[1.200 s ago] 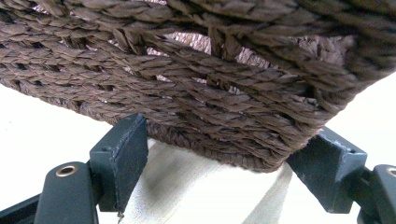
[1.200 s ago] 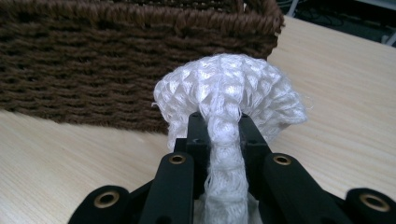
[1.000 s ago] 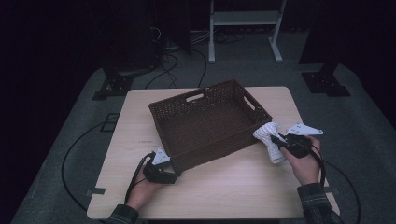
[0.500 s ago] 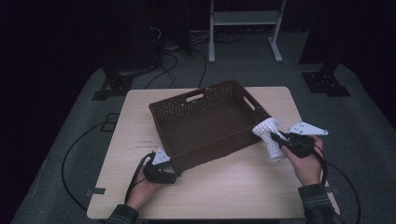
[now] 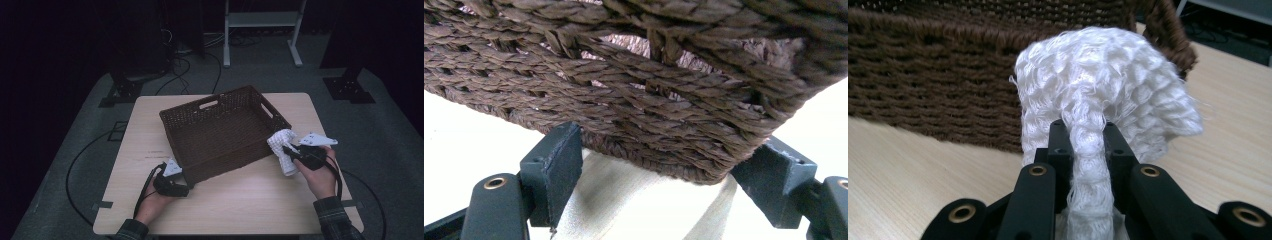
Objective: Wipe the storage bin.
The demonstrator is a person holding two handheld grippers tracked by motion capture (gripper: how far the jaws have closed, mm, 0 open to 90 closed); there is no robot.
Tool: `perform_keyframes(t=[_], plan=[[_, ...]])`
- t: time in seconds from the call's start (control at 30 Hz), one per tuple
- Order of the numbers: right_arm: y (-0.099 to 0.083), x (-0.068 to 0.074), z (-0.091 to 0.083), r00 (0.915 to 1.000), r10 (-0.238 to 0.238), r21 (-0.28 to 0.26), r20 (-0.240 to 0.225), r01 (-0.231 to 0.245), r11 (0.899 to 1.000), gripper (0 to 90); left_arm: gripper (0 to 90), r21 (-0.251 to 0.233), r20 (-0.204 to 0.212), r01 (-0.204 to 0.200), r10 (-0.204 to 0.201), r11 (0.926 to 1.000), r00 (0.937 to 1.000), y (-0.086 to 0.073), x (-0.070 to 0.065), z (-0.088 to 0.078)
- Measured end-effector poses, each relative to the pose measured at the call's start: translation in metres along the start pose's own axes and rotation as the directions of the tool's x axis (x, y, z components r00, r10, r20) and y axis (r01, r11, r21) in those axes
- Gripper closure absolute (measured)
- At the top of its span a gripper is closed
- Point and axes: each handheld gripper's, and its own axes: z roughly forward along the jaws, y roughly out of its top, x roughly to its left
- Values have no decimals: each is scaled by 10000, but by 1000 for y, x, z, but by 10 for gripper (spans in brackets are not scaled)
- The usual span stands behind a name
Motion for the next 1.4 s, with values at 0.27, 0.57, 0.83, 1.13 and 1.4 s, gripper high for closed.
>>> perform_keyframes(t=[0.27,0.57,0.83,1.13,1.4], plan=[[-7,3,16,9999,-144,550,-34,146,9984,785,221,-2,0,-1,1,10000,10000,0,0,0],[-14,2,27,9999,-122,1033,-112,133,9946,785,221,-1,-1,-2,2,10000,10000,0,0,0],[-18,2,32,9998,-103,1394,-149,123,9902,785,221,-2,0,0,0,10000,10000,0,0,0],[-22,1,37,9996,-45,1755,-267,92,9844,785,222,-1,0,-2,2,10000,10000,0,0,0],[-25,3,40,9992,-27,2191,-399,114,9756,785,221,-5,-1,-1,1,10000,10000,0,0,0]])
